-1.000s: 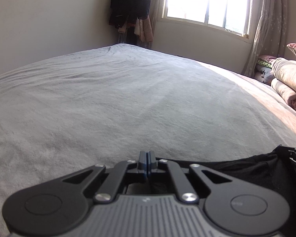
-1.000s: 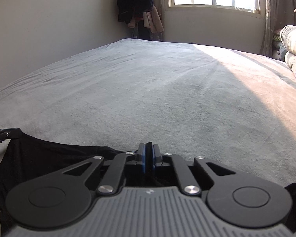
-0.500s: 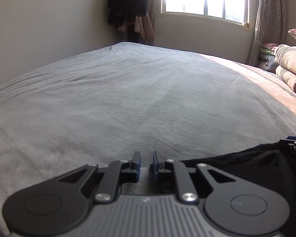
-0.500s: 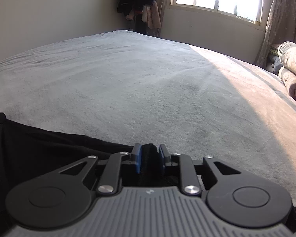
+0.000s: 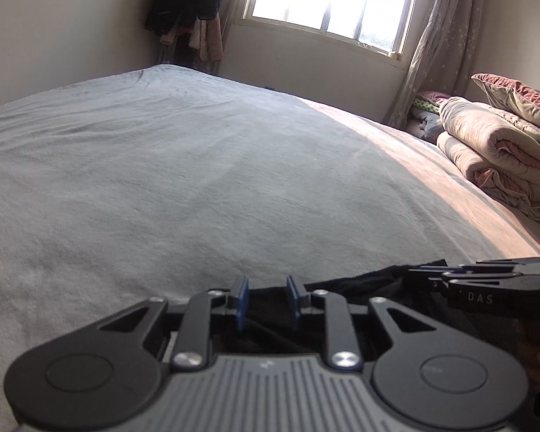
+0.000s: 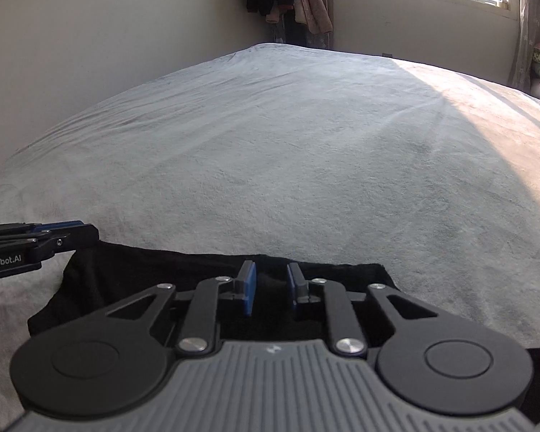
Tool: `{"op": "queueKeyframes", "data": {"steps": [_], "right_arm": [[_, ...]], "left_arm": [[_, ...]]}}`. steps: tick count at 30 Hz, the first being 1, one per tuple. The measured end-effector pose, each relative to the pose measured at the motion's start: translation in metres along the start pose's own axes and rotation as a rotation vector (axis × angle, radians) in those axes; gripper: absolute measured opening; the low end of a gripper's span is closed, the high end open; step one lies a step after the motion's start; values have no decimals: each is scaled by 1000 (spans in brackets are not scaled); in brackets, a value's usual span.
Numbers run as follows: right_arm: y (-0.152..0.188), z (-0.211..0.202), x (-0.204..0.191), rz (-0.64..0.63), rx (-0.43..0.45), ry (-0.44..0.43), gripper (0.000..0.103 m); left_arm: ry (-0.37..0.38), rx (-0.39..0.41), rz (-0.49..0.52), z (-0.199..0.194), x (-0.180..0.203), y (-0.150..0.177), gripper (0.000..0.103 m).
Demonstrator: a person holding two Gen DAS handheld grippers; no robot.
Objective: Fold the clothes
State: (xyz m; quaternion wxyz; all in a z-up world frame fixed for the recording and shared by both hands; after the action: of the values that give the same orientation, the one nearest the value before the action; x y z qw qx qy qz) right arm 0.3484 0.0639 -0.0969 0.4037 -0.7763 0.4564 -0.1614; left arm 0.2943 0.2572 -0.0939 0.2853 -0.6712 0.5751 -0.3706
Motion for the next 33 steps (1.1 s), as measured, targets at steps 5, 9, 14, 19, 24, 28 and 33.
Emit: {"op": "queueKeyframes", "data": {"steps": [5,9,14,19,24,28,33], "right_arm": [[-2,22,-7,-73,32,48,19],[-8,22,-11,-90,48,70,19],[-8,-22,-3,-48,69,95,27],[6,-99,22,-2,56,131,35],[23,-178,59,44,64,221,38],[44,-226,93,78,75,315,39],[78,-242,139,205,83,385,39]], "left_arm": [[-51,-30,42,11,4,9,21],[-38,6,26,3,1,2,26],[-22,6,-8,3,0,1,33],[-44,-30,-74,-4,-6,-2,40],[-17,-22,-84,-35,4,-8,56],[-3,-33,-3,-60,36,-8,64],[79,-59,113,-77,95,5,69]]}}
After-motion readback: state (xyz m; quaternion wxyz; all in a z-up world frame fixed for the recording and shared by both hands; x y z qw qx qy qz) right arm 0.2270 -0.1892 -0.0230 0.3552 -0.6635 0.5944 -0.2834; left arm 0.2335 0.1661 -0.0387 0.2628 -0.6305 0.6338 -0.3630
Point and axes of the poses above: each gripper's, at about its wrist camera, not at the fingertips, and z roughly the way its jaws point, x to its right, y to its underside, the point moved 7 cm from there along z, roughly the way its jaws point, and after that the axes turned 2 degrees about z, right-handed, at the moved point
